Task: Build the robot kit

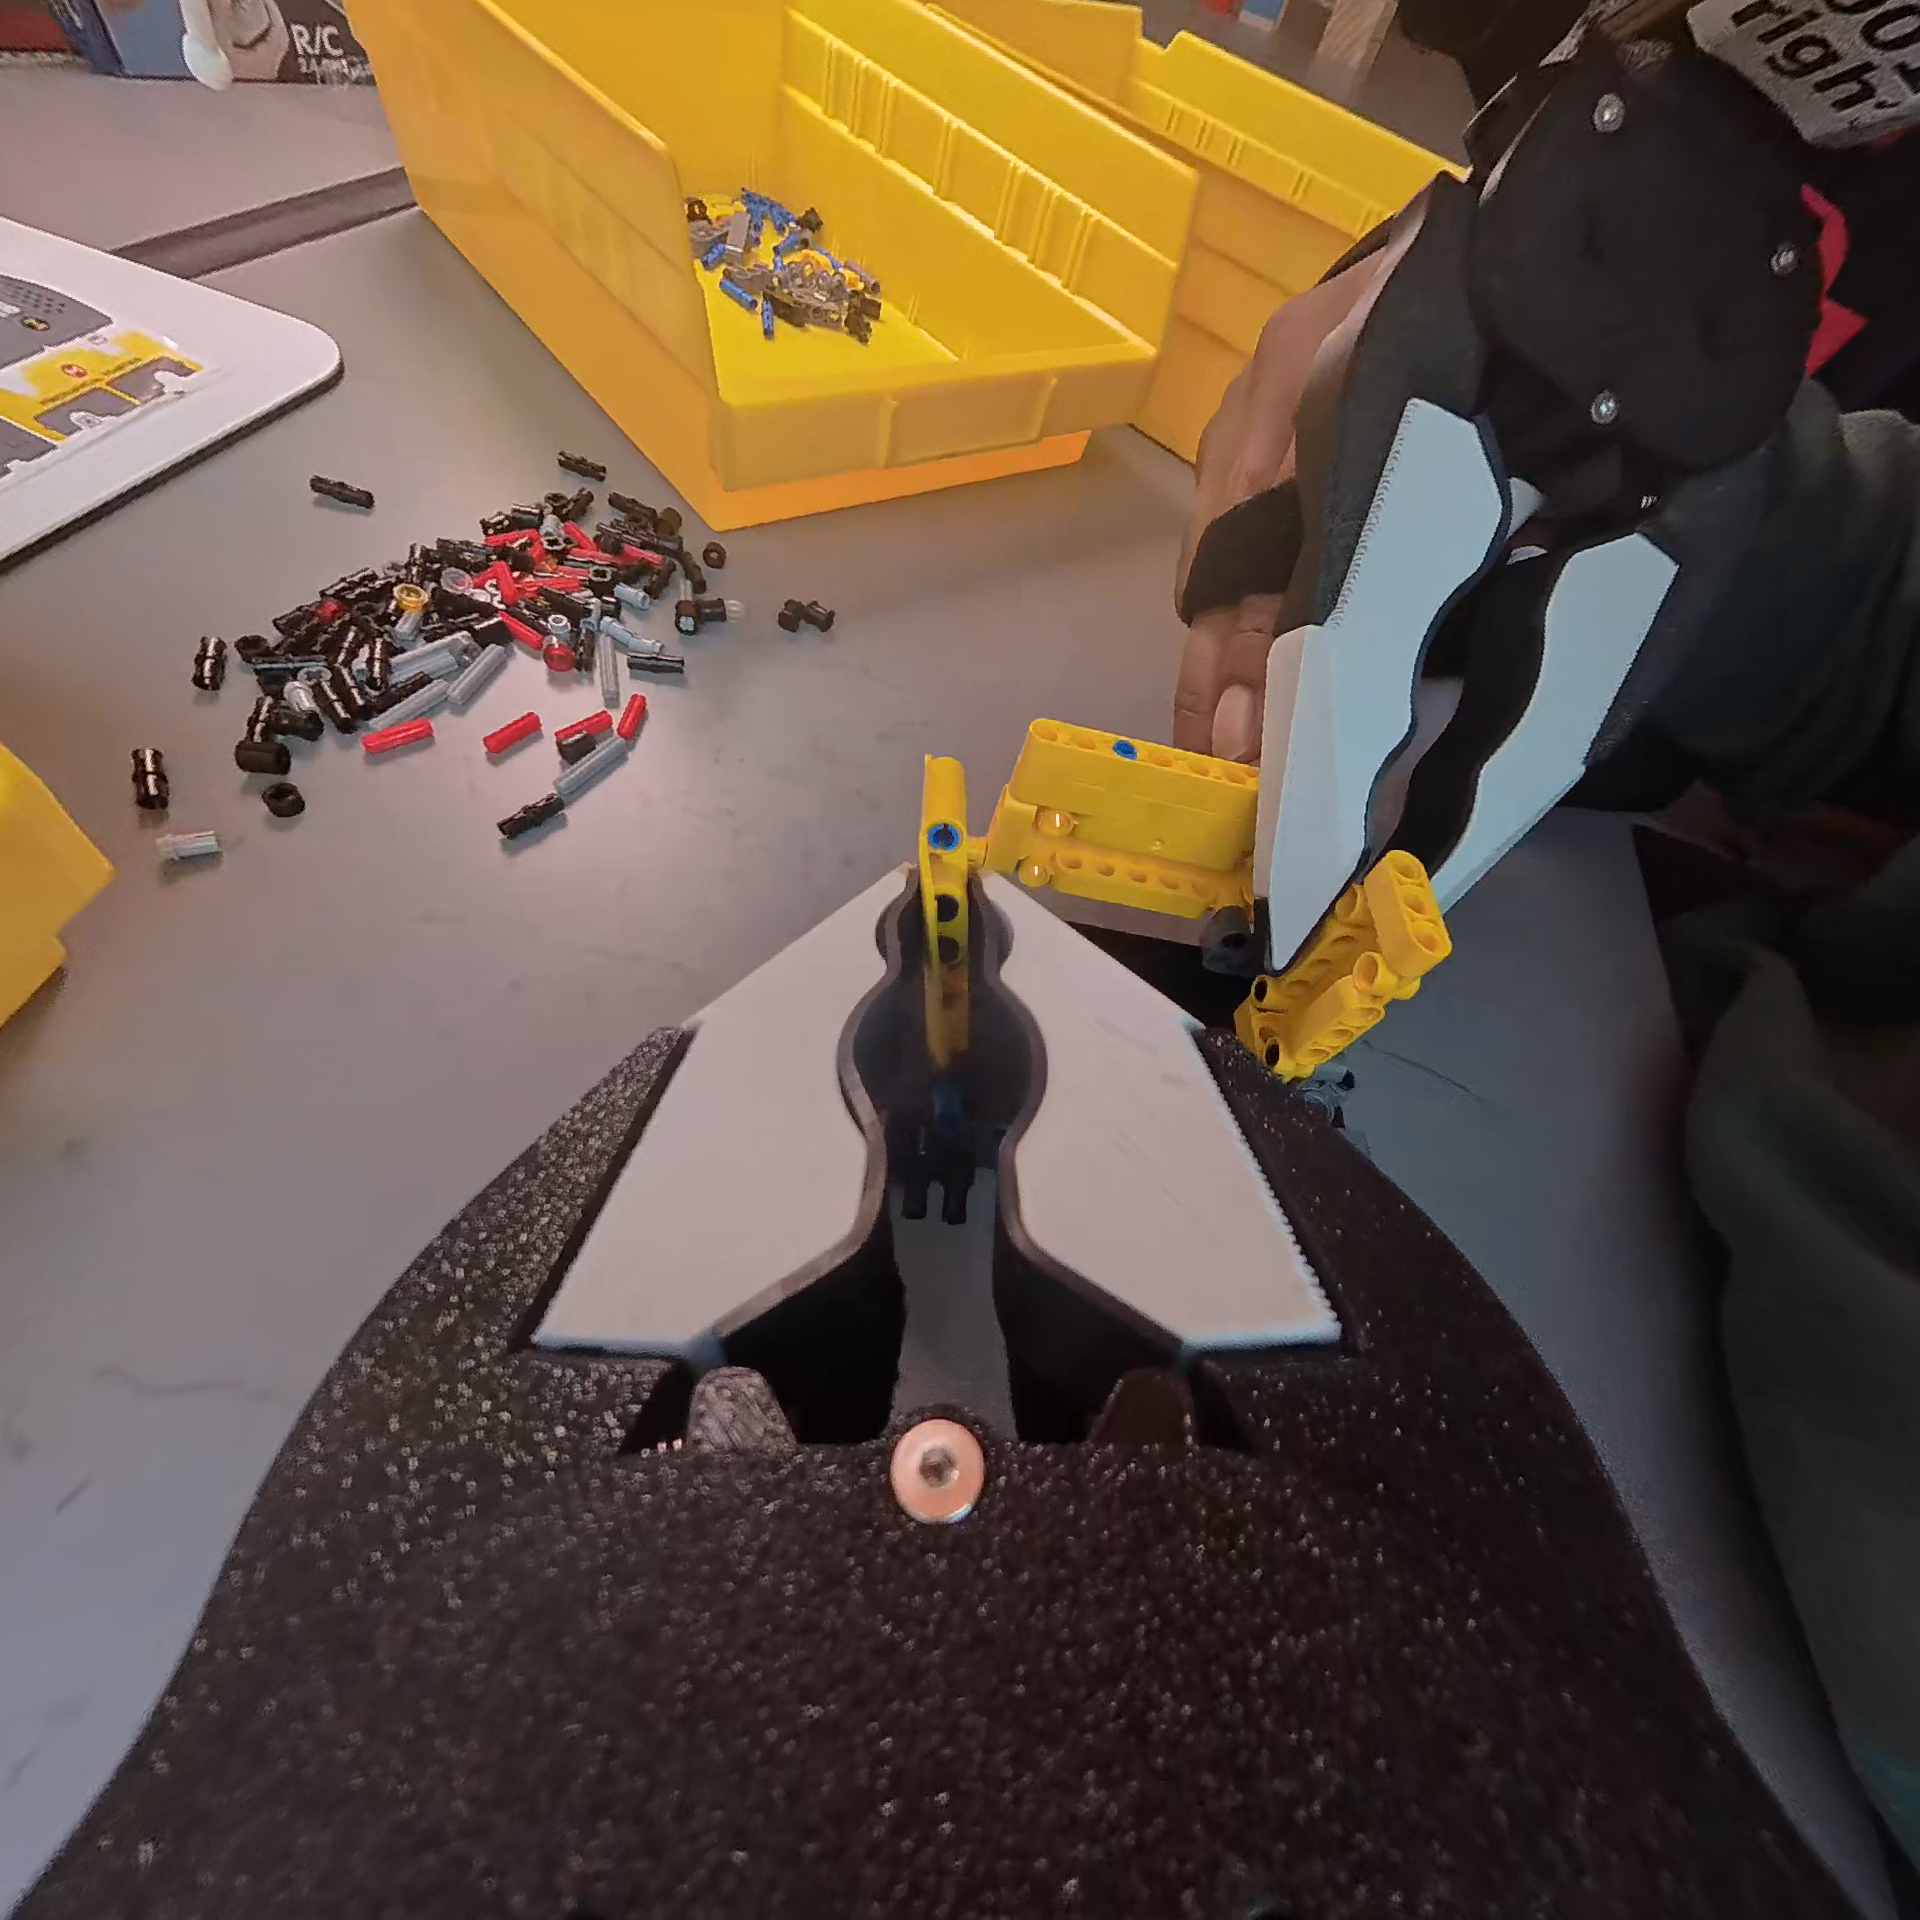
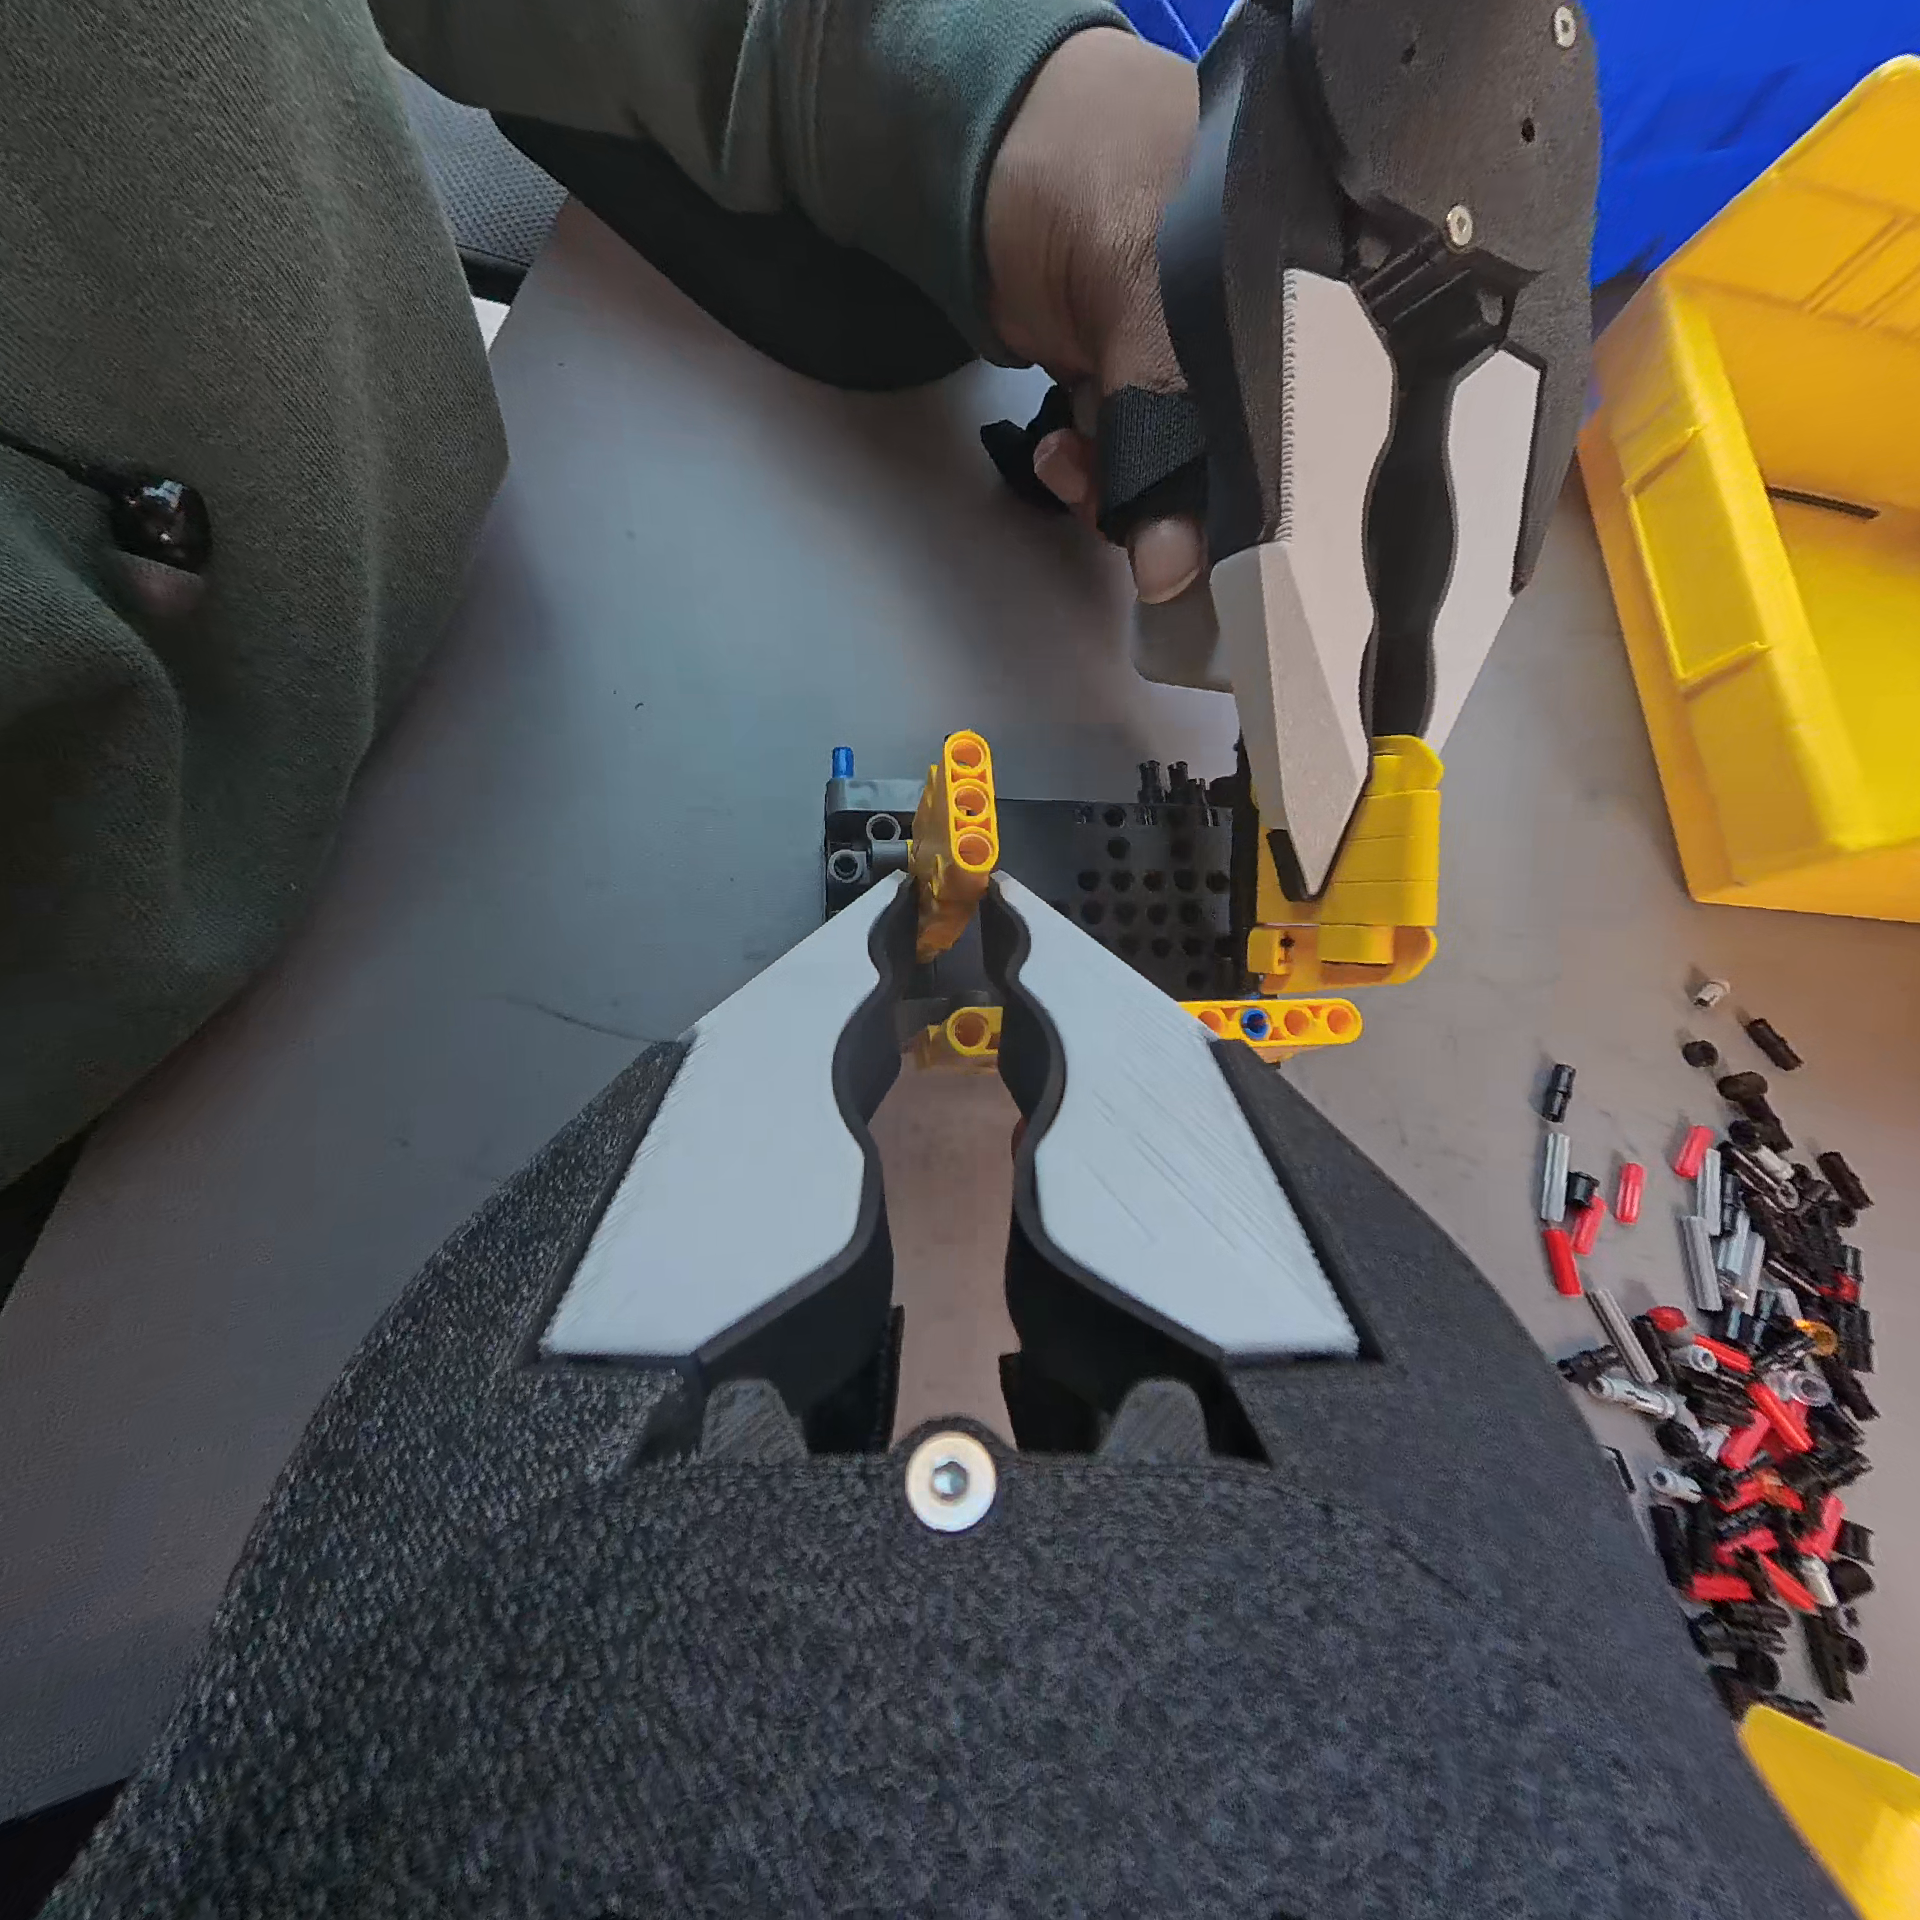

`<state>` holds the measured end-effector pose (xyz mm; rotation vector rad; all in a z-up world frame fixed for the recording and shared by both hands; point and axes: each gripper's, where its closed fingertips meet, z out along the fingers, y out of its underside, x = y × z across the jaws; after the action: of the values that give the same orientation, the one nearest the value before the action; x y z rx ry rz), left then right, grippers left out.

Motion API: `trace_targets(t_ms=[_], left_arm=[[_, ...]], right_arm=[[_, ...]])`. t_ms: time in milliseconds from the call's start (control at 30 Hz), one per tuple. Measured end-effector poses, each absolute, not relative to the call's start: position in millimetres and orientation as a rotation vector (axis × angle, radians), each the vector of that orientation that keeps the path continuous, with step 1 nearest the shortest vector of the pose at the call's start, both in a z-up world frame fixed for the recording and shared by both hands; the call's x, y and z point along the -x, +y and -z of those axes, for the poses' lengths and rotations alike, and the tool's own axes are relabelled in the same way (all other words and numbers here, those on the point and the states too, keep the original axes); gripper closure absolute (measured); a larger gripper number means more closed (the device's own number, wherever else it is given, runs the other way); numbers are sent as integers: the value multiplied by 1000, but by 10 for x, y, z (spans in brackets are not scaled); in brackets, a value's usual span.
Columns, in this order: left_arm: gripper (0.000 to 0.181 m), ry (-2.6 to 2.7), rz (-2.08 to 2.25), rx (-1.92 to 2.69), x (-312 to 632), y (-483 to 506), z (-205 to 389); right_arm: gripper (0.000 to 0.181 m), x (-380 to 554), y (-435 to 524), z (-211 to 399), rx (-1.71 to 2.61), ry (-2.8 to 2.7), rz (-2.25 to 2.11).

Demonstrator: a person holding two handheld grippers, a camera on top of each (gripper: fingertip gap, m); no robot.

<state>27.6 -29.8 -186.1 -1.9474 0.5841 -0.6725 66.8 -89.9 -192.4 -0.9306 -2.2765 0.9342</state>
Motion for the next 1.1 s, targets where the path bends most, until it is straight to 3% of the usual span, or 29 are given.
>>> trace_targets(t_ms=[367, 600, 800, 1100], left_arm=[[175, 830, 478, 1999, -338, -367, 2073], [175, 821, 492, 2006, -303, -349, 2075], [175, 902, 501, 1990, -318, -350, 2077], [175, 932, 513, 1969, -325, -334, 2078]], right_arm=[[171, -664, -910, 1895, 921, -2255, -975], [143, -768, -676, 1167, 976, -1938, -1346], [93, -856, -382, 1841, 1228, -2131, -1085], [94, -669, -492, 2119, 1248, -2179, -1166]])
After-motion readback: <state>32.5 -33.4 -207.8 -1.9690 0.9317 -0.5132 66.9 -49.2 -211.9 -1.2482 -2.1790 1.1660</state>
